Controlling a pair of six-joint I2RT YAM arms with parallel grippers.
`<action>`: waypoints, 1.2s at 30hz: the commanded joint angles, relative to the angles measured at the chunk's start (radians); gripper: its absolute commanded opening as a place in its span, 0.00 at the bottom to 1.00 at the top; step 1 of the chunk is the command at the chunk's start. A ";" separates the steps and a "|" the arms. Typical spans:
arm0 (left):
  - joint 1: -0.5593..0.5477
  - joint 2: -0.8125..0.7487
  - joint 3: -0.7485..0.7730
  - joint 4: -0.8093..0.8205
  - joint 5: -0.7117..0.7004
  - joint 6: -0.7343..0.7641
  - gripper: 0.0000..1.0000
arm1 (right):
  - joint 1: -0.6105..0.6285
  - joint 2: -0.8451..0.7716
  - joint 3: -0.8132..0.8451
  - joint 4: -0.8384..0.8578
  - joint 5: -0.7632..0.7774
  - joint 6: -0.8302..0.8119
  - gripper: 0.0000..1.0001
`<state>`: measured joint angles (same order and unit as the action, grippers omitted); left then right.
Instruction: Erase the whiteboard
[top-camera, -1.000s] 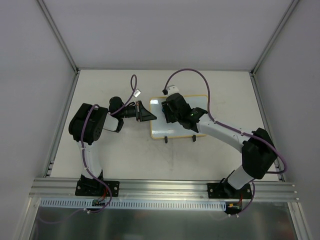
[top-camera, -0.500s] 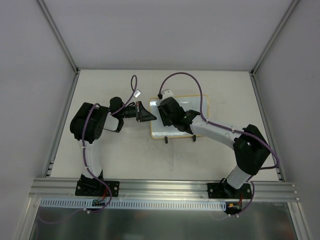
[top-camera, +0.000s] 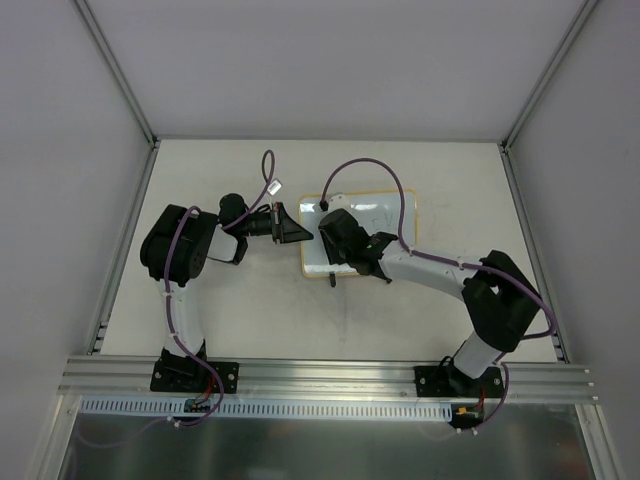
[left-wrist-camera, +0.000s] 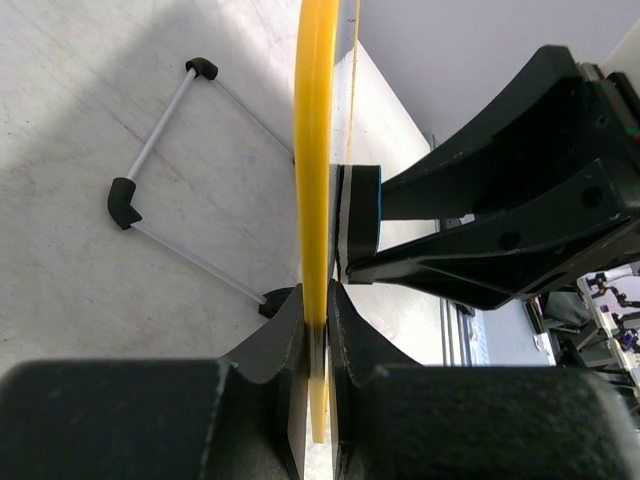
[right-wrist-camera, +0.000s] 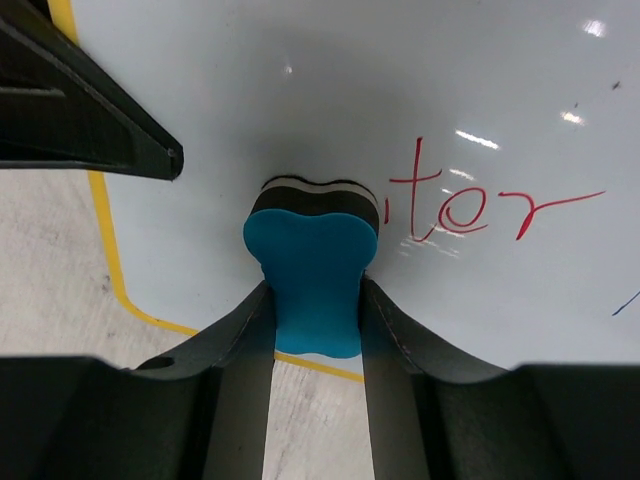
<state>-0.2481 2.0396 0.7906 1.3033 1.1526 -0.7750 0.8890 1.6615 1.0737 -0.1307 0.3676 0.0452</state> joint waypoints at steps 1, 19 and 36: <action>-0.013 -0.006 0.006 0.378 0.041 0.056 0.00 | 0.005 0.006 -0.055 -0.026 0.047 0.053 0.27; -0.017 -0.012 -0.007 0.378 0.045 0.065 0.00 | -0.024 0.038 0.112 -0.040 0.079 -0.016 0.25; -0.020 -0.013 -0.005 0.378 0.048 0.069 0.00 | -0.122 0.037 0.157 -0.050 0.021 -0.028 0.25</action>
<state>-0.2485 2.0396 0.7902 1.3025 1.1496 -0.7731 0.8036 1.7023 1.2343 -0.1970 0.3439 0.0326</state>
